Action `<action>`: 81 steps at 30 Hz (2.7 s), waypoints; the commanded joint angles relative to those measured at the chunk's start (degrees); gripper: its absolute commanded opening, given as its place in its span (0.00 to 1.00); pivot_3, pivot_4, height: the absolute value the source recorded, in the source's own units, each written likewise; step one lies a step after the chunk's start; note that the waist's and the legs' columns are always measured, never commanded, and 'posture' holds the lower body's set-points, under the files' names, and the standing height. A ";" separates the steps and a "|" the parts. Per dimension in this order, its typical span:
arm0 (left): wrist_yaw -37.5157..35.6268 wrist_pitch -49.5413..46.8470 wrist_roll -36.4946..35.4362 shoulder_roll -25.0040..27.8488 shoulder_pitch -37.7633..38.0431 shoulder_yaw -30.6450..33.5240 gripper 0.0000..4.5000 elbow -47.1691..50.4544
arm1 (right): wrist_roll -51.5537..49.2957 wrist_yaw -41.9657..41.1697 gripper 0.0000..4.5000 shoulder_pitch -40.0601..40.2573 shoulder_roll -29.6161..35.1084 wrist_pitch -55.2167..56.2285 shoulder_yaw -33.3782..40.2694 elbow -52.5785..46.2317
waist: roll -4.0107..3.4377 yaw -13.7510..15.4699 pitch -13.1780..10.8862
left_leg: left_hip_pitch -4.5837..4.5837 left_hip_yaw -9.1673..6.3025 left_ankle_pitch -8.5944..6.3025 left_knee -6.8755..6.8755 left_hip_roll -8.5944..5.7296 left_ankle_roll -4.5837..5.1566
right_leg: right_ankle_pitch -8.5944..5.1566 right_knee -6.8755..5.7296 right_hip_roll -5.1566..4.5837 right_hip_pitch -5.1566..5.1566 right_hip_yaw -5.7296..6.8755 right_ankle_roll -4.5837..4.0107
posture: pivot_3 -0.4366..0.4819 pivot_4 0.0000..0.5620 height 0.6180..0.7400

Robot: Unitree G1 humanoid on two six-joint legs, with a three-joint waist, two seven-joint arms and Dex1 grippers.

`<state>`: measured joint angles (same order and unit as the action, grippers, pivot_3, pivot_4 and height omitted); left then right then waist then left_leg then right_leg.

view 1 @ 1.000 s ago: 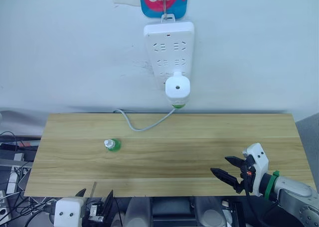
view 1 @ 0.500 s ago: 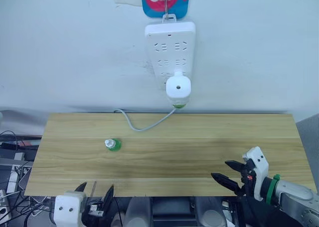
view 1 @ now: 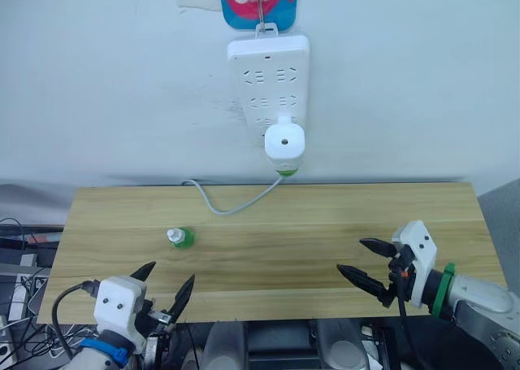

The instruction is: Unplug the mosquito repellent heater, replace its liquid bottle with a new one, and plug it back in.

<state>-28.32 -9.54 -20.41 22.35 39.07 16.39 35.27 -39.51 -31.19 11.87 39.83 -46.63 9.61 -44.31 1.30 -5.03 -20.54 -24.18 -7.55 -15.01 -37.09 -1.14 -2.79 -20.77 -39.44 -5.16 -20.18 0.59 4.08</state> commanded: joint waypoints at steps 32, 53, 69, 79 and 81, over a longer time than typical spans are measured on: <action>-14.44 -12.56 -9.53 15.43 -46.02 -2.51 0.99 -18.73 | -5.59 9.75 1.00 -21.16 1.34 2.70 -4.97 -15.69 | 0.09 -6.24 0.39 | 0.16 0.03 0.32 -0.13 0.06 -0.55 | 0.00 -0.53 0.00 -0.01 -0.01 -0.01 | 0.01 0.55 1.00; -20.52 -13.86 -13.70 14.73 -59.59 -0.86 0.99 -28.13 | -2.09 9.57 1.00 -16.32 2.11 6.34 -6.35 -15.51 | 0.09 -9.52 0.39 | 0.14 0.08 0.32 -0.43 0.07 -0.53 | 0.00 -0.67 0.02 0.02 -0.04 0.00 | 0.00 0.56 1.00; -25.56 -17.15 -18.08 14.48 -65.55 -2.50 0.99 -31.87 | 0.33 9.61 1.00 -14.60 1.42 6.75 -7.93 -15.02 | 0.10 -9.39 0.39 | 0.14 0.04 0.31 -0.88 0.05 -0.52 | 0.01 -1.19 0.04 -0.03 -0.10 0.00 | 0.00 0.56 1.00; -27.89 -14.43 -15.95 12.60 -71.43 -4.23 0.99 -39.17 | 1.11 9.96 1.00 -14.16 1.25 6.65 -8.55 -14.82 | 0.11 -8.42 0.40 | 0.15 -0.04 0.33 -1.02 0.02 -0.53 | 0.01 -1.37 0.03 -0.01 -0.07 0.00 | 0.00 0.56 1.00; -28.76 -14.60 -16.07 12.00 -72.68 -4.88 0.99 -39.99 | 1.22 10.12 1.00 -14.14 1.09 6.62 -8.78 -14.74 | 0.11 -8.06 0.40 | 0.18 -0.06 0.33 -1.03 0.02 -0.52 | 0.01 -1.44 0.03 -0.01 -0.07 0.01 | 0.00 0.56 1.00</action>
<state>-57.00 -25.42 -36.34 34.40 -31.95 11.31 -5.21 -38.64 -21.14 -2.70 41.37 -40.90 0.79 -56.74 1.42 -13.09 -20.14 -23.99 -7.61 -14.66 -38.13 -1.12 -3.30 -20.75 -40.93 -5.14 -20.20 0.52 4.09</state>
